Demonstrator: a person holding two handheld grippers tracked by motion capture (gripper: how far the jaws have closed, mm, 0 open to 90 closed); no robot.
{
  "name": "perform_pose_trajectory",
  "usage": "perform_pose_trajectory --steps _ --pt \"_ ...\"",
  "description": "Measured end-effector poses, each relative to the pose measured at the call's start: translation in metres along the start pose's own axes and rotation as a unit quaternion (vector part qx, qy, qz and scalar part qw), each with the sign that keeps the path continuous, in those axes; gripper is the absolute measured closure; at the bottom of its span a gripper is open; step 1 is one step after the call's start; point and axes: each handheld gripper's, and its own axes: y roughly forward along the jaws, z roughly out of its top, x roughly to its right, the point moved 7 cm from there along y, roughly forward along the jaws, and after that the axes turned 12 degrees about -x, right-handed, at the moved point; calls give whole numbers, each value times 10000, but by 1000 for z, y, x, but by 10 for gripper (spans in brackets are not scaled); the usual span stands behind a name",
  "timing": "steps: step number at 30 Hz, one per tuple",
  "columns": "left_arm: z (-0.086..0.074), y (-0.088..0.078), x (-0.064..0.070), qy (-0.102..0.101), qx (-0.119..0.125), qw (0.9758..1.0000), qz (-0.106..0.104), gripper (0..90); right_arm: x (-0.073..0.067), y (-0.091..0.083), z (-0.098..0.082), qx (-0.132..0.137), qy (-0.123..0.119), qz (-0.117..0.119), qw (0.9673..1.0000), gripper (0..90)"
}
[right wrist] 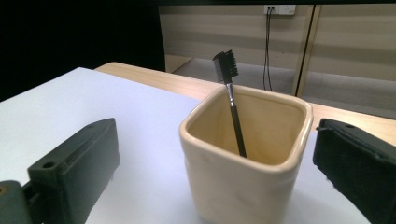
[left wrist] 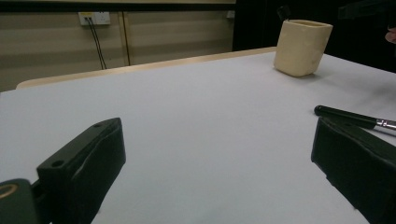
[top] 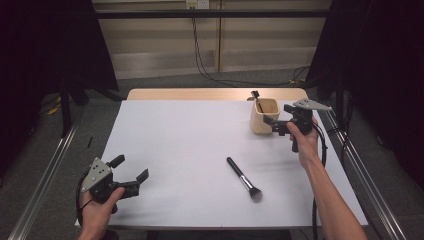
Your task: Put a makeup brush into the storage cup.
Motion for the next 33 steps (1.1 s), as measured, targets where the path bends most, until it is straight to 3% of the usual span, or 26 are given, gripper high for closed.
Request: perform_pose_trajectory --steps 4,14,17,27,33 --pt "0 -1 0 12 -8 10000 5 30 -3 -6 -6 6 24 110 9999 2" --pt "1 -3 1 55 24 10000 4 30 -18 -24 -15 5 -88 74 9999 4" --pt "0 -3 0 25 37 10000 13 33 -22 -31 -18 10 -76 158 9998 5" --pt "-1 -5 -1 45 35 10000 66 32 -27 -54 -33 34 -40 -10 10000 5" --pt "-1 -6 -2 28 60 10000 72 32 -35 -61 -46 -48 -70 14 10000 15"
